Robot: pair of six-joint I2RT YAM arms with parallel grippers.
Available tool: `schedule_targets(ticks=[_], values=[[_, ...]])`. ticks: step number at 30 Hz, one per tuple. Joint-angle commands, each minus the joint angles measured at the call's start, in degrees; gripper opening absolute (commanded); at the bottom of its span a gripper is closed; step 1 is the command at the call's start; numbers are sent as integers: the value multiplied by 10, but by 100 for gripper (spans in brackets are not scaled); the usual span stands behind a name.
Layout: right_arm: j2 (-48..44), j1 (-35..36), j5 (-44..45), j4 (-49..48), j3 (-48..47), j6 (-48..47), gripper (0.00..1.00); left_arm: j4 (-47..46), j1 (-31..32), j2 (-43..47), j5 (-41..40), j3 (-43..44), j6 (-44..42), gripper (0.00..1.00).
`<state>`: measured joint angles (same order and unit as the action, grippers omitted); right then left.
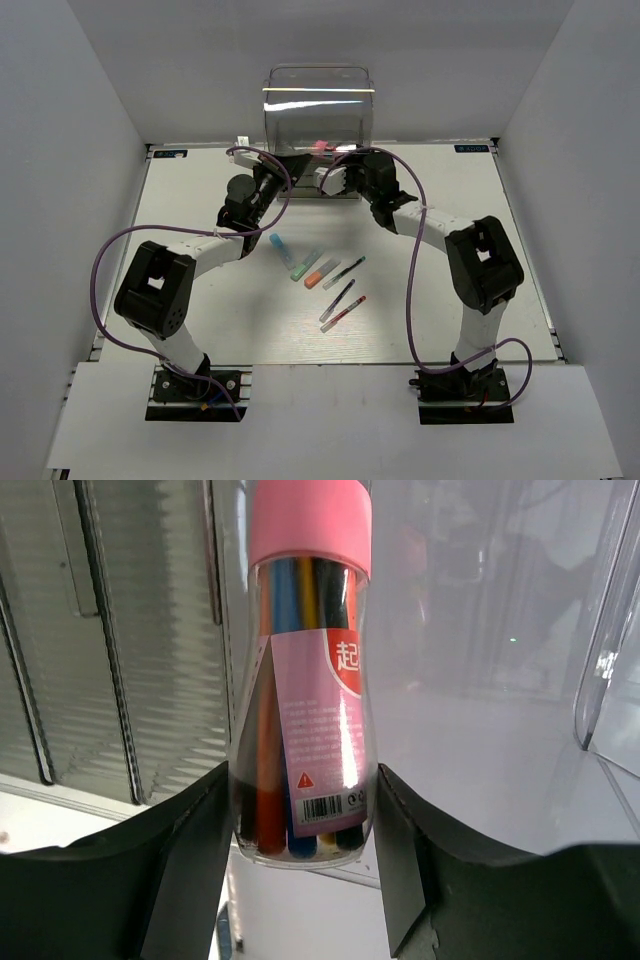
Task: Sort the stationery into containers
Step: Place the stationery into the container
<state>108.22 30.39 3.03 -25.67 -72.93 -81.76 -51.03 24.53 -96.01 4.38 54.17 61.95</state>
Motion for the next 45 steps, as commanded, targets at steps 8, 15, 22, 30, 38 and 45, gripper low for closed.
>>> schedule_targets(ticks=[8, 15, 22, 30, 38, 45], values=[[7, -14, -24, -27, -10, -125, 1, -29, -5, 13, -10, 31, -3, 0], [-13, -14, -67, 5, 0, -121, 50, -34, -5, 7, -10, 31, -3, 0], [-12, -13, -51, -32, 11, -121, 60, -40, 1, 13, -5, 15, 3, 0], [15, -13, -8, -24, -41, -109, 35, -64, 1, 69, -10, -99, 8, 0], [41, -15, 1, -43, -68, -150, 27, -64, 1, 127, -22, -200, 3, 0], [47, -23, -14, -48, -67, -212, 27, -64, 6, 141, -40, -239, 3, 0]])
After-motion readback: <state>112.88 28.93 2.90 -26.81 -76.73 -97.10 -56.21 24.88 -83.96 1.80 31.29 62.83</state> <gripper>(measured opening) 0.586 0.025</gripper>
